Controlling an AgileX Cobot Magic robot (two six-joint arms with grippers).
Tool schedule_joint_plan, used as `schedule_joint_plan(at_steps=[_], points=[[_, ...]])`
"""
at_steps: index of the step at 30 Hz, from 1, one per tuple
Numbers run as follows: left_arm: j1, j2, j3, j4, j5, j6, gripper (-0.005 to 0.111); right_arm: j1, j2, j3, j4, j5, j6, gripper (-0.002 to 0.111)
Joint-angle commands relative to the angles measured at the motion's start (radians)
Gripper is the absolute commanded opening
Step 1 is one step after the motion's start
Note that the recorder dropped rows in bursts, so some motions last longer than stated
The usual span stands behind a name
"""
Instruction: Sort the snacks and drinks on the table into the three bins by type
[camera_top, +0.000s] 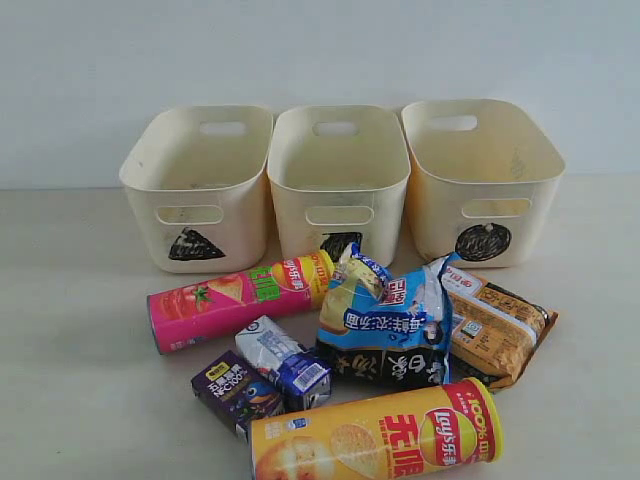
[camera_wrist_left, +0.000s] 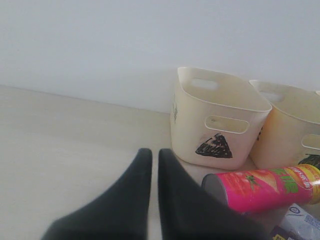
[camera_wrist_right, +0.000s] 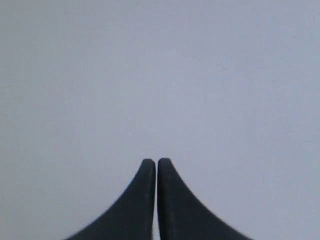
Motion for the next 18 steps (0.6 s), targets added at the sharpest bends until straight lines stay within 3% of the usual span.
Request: schedule_joint_plan(at_steps=[1, 8, 12, 14, 18], points=[[-0.001, -0.003, 0.003, 0.002, -0.003, 0.002, 0.004, -0.004, -0.004, -0.015, 0.033, -0.285, 0.187, 0.000], [-0.001, -0.003, 0.003, 0.002, -0.003, 0.002, 0.004, -0.004, 0.104, -0.276, 0.062, 0.025, 0.258, 0.000], [-0.001, -0.003, 0.003, 0.002, -0.003, 0.002, 0.004, -0.004, 0.380, -0.531, 0.026, 0.129, 0.400, 0.000], [-0.001, -0.003, 0.003, 0.002, -0.003, 0.002, 0.004, -0.002, 0.574, -0.691, -0.025, 0.313, 0.514, 0.000], [-0.003, -0.003, 0.003, 0.002, -0.003, 0.002, 0.004, -0.002, 0.728, -0.768, -0.025, 0.274, 0.528, 0.000]])
